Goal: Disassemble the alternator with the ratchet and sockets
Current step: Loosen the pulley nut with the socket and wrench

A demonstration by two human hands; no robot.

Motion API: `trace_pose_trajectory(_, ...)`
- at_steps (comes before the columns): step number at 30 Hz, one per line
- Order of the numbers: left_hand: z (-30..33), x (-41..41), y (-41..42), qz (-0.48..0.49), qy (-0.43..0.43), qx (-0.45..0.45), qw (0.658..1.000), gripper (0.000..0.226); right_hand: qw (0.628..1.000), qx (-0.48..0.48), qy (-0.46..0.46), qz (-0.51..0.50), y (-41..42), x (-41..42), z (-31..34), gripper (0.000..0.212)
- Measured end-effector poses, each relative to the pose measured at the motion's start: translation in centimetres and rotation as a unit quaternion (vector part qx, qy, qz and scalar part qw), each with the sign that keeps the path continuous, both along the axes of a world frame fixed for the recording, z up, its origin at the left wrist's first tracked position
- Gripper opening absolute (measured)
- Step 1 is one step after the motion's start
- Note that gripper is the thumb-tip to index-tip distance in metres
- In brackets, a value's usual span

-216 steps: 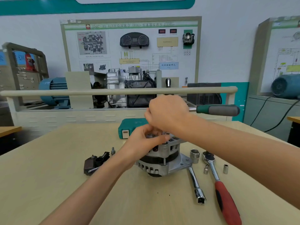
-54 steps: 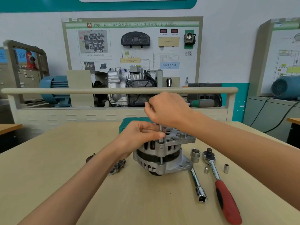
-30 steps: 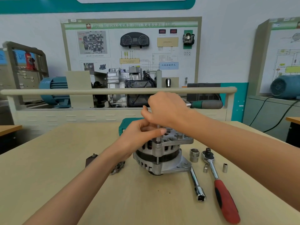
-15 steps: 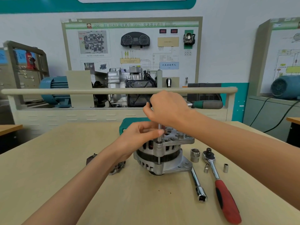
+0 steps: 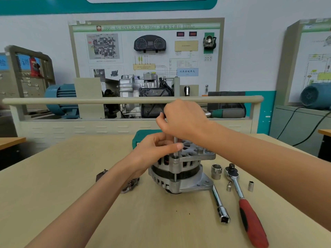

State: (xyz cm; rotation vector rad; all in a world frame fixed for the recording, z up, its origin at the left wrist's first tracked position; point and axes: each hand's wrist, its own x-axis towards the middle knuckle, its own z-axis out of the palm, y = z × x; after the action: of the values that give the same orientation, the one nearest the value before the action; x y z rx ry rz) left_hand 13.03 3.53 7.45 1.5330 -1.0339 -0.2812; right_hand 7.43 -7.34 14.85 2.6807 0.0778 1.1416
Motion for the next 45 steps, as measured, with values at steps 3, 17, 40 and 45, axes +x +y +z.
trace_pose_trajectory(3,0.0,0.0,0.6,-0.055,0.006,0.007,0.998,0.025,1.000,-0.003,-0.002,0.000,0.0,0.0,0.0,0.044)
trace_pose_trajectory(17,-0.3,-0.3,0.4,-0.010,-0.005,-0.003,1.000,0.021,1.000,-0.006,0.003,-0.010,-0.1,0.0,0.0,0.044)
trace_pose_trajectory(40,0.2,-1.6,-0.9,0.096,-0.004,-0.012,0.995,0.015,0.998,0.001,0.031,-0.057,0.5,-0.9,1.4,0.044)
trace_pose_trajectory(45,0.1,-1.5,0.1,0.006,-0.011,0.007,1.000,0.017,0.999,-0.023,0.027,-0.029,-0.2,-0.9,0.5,0.043)
